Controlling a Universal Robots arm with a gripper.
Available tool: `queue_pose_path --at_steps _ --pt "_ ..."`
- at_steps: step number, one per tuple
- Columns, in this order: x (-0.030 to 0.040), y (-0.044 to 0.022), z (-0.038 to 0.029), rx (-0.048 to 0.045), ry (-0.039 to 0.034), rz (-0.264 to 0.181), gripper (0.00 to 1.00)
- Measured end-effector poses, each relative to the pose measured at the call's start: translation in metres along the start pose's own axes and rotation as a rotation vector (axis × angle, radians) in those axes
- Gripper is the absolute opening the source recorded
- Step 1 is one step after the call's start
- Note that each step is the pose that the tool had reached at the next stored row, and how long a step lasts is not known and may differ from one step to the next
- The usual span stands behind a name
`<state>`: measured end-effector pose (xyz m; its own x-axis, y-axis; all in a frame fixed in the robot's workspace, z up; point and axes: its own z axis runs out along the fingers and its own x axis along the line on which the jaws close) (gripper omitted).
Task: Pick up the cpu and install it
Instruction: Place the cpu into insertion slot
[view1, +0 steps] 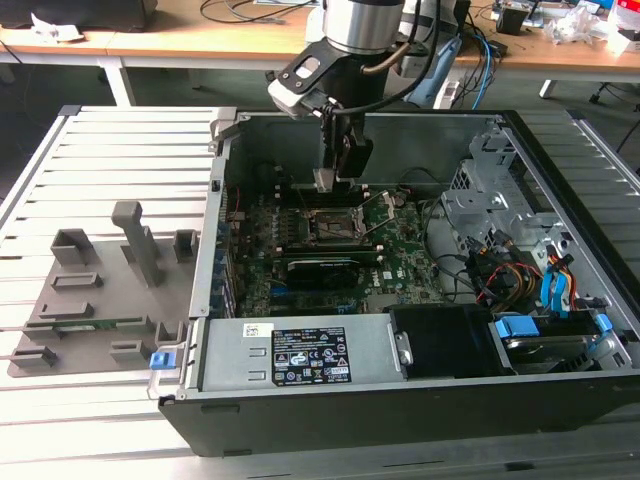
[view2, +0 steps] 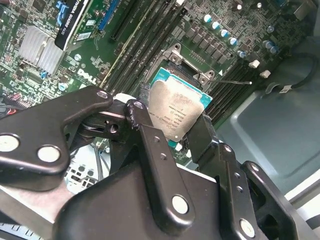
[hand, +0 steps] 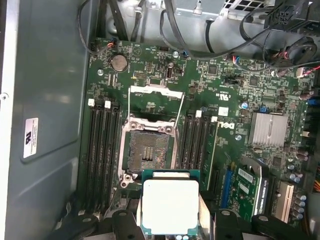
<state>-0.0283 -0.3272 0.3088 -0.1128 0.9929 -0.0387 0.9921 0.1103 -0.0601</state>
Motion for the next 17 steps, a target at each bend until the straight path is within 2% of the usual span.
queue_pose_path --at_steps 10,12,17 --pt "0.0004 0.0007 0.0106 0.0 0.0 0.0 0.54" --pt "0.0008 0.0013 0.0209 -0.0001 0.0001 0.0 0.54" --pt "0.001 0.0015 0.0243 0.0001 0.0003 0.003 0.54"
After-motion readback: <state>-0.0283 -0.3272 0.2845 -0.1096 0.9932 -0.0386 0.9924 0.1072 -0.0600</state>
